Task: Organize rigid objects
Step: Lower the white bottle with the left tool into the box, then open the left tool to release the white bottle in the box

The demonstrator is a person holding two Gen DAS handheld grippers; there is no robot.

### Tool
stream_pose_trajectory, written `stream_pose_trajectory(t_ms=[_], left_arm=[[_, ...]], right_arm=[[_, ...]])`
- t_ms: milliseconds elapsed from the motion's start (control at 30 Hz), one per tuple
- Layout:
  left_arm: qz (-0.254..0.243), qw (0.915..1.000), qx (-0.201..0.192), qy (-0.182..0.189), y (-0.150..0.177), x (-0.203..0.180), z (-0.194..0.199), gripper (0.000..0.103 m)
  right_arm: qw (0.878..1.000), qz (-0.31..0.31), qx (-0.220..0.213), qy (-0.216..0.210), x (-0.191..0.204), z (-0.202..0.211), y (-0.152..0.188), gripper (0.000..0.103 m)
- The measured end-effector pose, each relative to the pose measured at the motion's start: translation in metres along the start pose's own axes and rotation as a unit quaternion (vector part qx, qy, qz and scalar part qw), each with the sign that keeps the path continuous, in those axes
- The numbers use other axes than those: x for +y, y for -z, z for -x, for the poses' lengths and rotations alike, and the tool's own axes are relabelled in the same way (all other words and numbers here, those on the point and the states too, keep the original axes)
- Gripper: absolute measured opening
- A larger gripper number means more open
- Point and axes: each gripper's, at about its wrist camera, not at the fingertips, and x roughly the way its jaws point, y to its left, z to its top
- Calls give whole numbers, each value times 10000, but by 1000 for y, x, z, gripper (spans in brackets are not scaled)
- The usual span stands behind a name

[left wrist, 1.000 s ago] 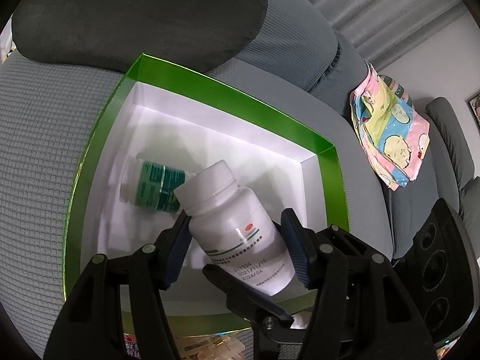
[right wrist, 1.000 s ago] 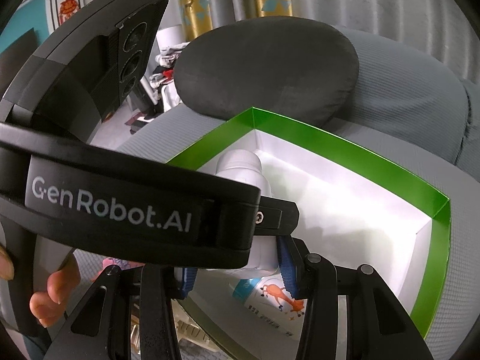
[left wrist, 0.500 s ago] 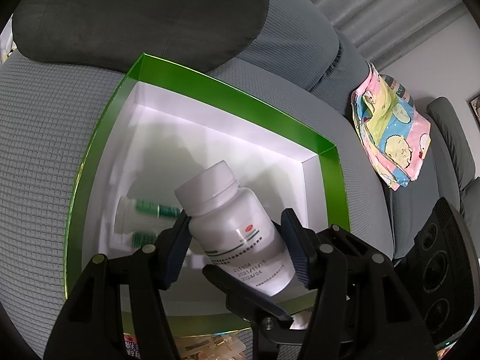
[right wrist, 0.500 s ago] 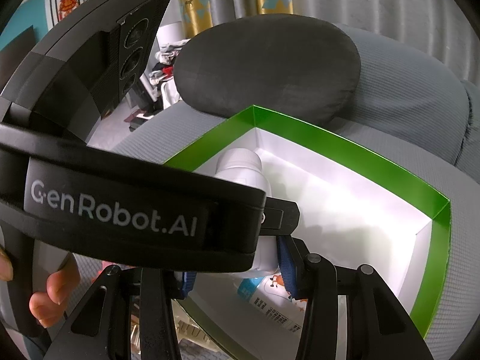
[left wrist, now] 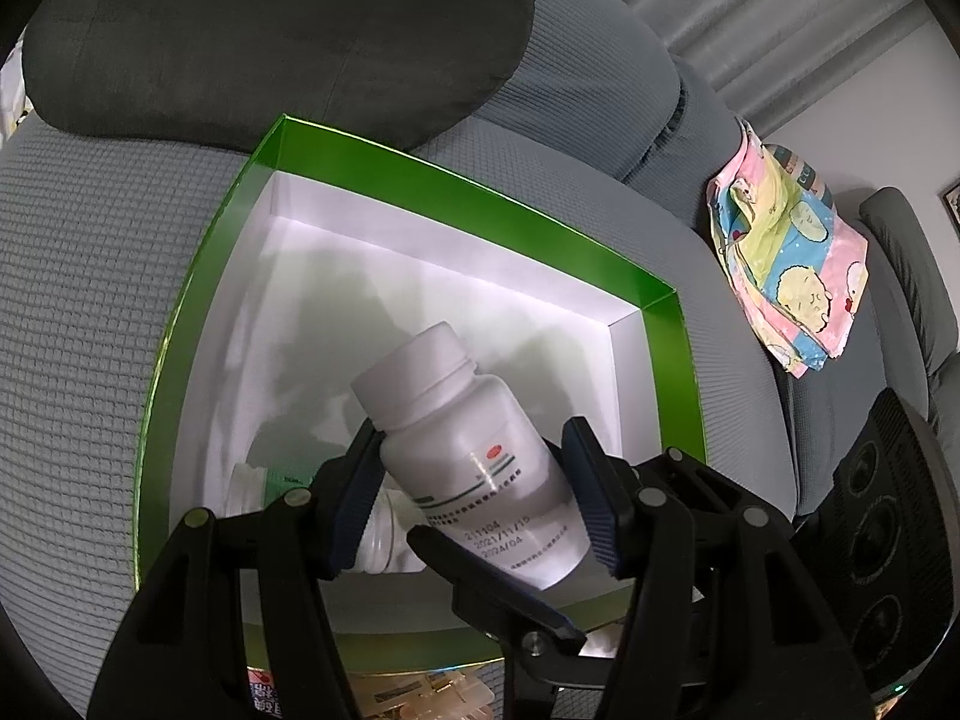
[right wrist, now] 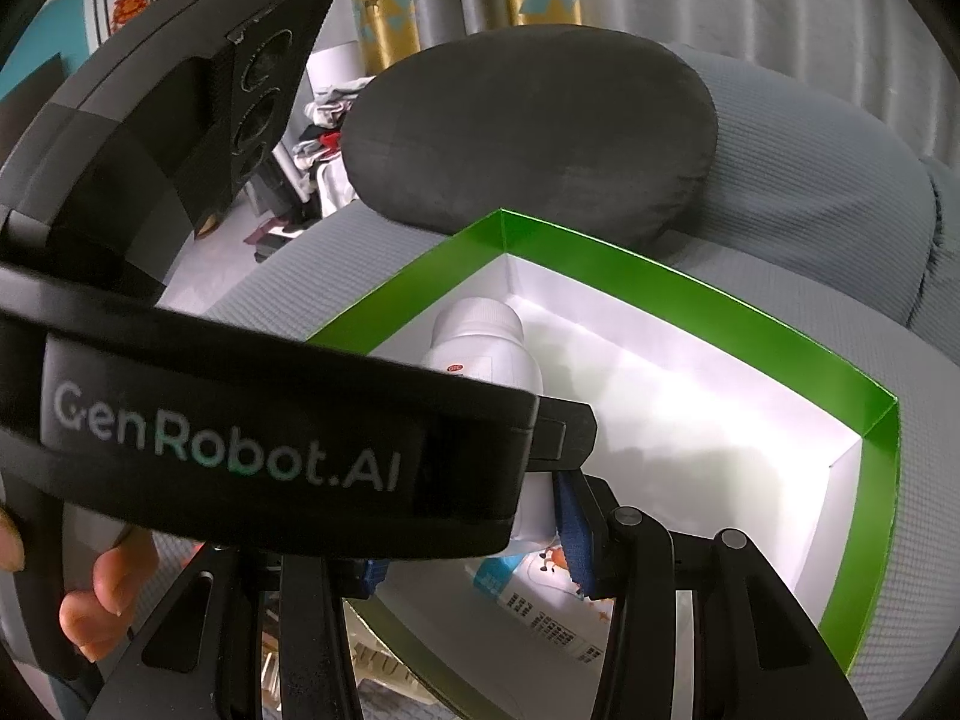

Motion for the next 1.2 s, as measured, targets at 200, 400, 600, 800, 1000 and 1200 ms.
stream_pose_trajectory(t_ms=[200,400,600,800,1000,1200], left_arm=[[-2,10000,39,-62,-2,-1,-2,60],[46,9996,-39,-276,-2,0,0,84],[68,9990,-204,-381,-1,0,11,87],[-142,9975,-417,-544,7,-8,25,89],[-344,9947,-684,-683,22,-21,44,89],[-607,9901,-935,-857,50,-38,68,89]], right_arm=[[10000,-61,34,19,-2,0,-1,48],[9999,-138,48,89,-5,2,0,51],[9997,-214,-37,142,-11,15,6,54],[9987,-377,-232,266,-20,39,17,54],[9965,-630,-480,282,-26,72,36,54],[9943,-822,-636,219,-25,99,55,54]])
